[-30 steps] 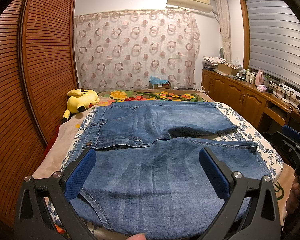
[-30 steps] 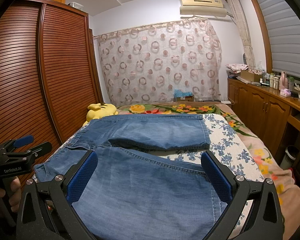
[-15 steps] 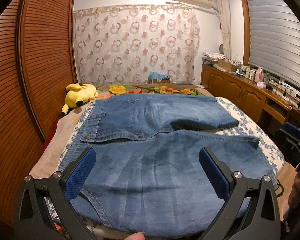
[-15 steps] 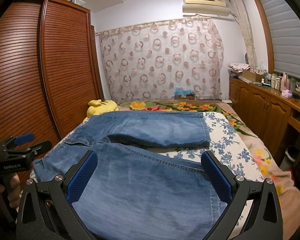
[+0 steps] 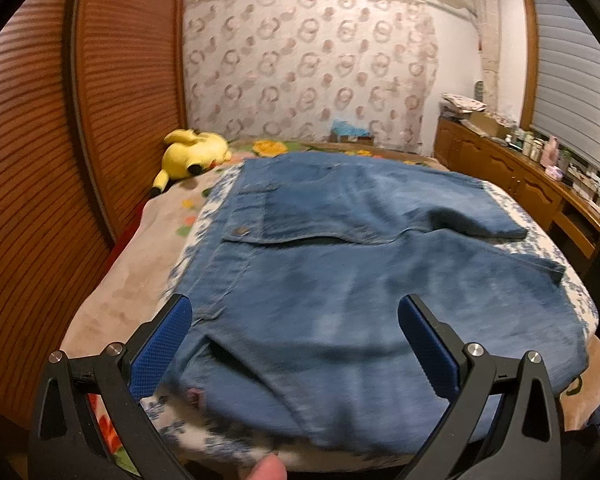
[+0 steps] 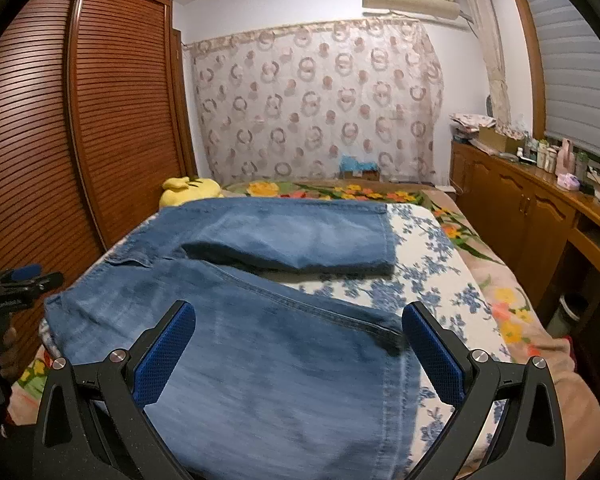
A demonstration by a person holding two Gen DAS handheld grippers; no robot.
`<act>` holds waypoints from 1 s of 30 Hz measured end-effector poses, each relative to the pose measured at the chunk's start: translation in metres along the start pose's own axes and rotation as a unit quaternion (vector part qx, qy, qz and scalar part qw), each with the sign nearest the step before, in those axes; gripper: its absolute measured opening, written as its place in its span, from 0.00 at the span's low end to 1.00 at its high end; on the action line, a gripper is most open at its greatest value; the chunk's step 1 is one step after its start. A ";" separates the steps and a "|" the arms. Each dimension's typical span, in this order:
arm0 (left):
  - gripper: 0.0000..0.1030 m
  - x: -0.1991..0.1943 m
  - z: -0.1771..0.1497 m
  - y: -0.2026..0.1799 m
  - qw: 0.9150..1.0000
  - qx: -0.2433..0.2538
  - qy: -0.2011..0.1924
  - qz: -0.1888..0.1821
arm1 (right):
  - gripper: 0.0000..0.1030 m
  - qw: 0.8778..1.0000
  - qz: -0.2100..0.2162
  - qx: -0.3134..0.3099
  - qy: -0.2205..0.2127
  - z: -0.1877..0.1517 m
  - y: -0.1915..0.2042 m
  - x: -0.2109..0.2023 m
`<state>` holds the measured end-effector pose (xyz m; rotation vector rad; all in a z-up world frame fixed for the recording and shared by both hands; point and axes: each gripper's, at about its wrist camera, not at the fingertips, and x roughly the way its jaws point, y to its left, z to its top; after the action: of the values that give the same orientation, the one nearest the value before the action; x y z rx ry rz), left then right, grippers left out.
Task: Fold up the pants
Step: 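Lower both tools and pinch the folded edge of the blue jeans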
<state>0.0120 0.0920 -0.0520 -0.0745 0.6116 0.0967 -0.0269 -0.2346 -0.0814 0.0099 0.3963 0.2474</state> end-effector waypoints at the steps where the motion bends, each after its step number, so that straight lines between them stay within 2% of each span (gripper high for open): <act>1: 1.00 0.003 -0.003 0.005 1.000 -0.003 0.004 0.004 | 1.00 1.000 -0.003 0.000 0.005 -0.001 -0.002 0.001; 8: 1.00 0.016 -0.027 0.051 0.999 -0.031 0.032 0.029 | 0.97 0.998 -0.019 0.004 0.057 -0.013 -0.011 0.007; 11: 0.96 0.020 -0.032 0.061 0.998 -0.041 0.041 0.031 | 0.96 0.997 -0.027 0.008 0.077 -0.017 -0.014 0.008; 13: 0.91 0.020 -0.036 0.066 0.997 -0.050 0.044 0.029 | 0.96 0.996 -0.031 0.010 0.087 -0.017 -0.015 0.005; 15: 0.79 0.019 -0.041 0.070 0.997 -0.059 0.046 0.024 | 0.95 0.995 -0.034 0.011 0.093 -0.018 -0.014 0.000; 18: 0.68 0.019 -0.047 0.074 0.996 -0.070 0.053 0.021 | 0.94 0.994 -0.037 0.009 0.104 -0.018 -0.011 -0.009; 25: 0.57 0.022 -0.056 0.076 0.995 -0.080 0.061 0.009 | 0.92 0.992 -0.026 0.008 0.120 -0.018 -0.011 -0.010; 26: 0.54 0.023 -0.055 0.075 0.995 -0.081 0.060 0.007 | 0.89 0.992 -0.022 0.007 0.123 -0.019 -0.010 -0.011; 28: 0.51 0.024 -0.052 0.076 0.995 -0.082 0.058 0.008 | 0.87 0.992 -0.017 0.003 0.128 -0.024 -0.009 -0.015; 30: 0.44 0.023 -0.051 0.078 0.994 -0.093 0.057 0.008 | 0.86 0.991 -0.012 0.006 0.132 -0.027 -0.011 -0.019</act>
<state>-0.0074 0.1664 -0.1102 -0.2569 0.7171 0.1662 -0.0510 -0.2512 -0.0995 -0.0163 0.6611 0.2233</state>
